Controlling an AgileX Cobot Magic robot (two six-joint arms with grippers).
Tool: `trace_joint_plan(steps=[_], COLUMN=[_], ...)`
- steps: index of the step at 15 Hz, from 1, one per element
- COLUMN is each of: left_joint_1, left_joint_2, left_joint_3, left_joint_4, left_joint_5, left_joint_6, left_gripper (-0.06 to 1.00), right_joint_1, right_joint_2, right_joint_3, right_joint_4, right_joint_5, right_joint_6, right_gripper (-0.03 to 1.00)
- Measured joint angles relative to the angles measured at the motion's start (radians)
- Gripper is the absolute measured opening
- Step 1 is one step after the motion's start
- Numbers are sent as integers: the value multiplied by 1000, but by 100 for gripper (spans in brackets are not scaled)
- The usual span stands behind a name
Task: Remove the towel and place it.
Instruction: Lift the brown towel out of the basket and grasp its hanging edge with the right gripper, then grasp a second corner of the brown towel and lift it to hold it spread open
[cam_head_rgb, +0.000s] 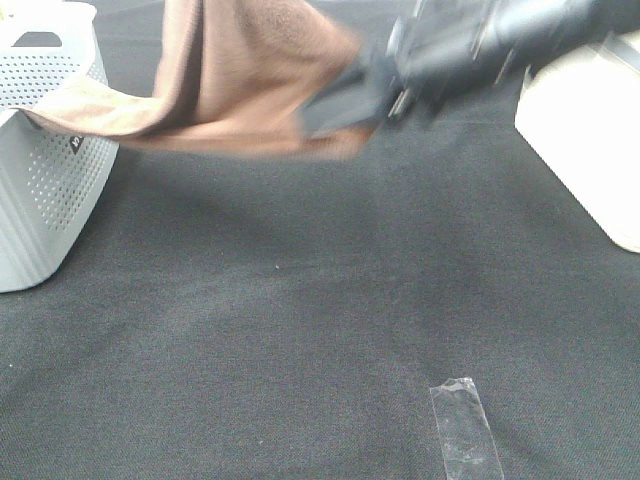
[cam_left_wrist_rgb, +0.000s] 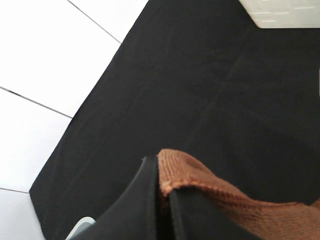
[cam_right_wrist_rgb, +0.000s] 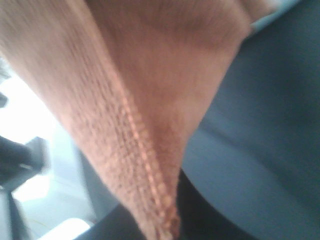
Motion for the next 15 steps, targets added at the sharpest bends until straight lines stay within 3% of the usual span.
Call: trace_joint_plan(steps=[2,3,6,9,11,13,14,15], left_joint_1=[63,100,205,281,314,334,364,384], left_joint_2=[22,30,48,67,88,107,137,152], left_joint_3=[0,0,0,0,0,0,0,0], left_joint_4=[-30,-58,-145,-189,-195,-194,-182,-182], left_joint_5=[-87,-139,-330,-498,-597,-687,-798,-855], left_joint_6=[-48,-66,-70,-70,-70,-70,-68,-68], left_gripper=[0,0,0,0,0,0,0,0], right_joint_1=[0,0,0,0,0,0,0,0], right_joint_2=[-19,-19,-7,86,168,205,229,233], right_joint_3=[-195,-300,-577,-818,-916,-952,-963,-963], right_joint_4=[-330,-469,-787,-900,-937,-972,-1034,-1055], right_joint_5=[77,110,168,228,196,114,-29,-102], right_joint_6=[321,414,526,515,454,425,410,410], right_gripper=[1,1,1,1,1,1,1,1])
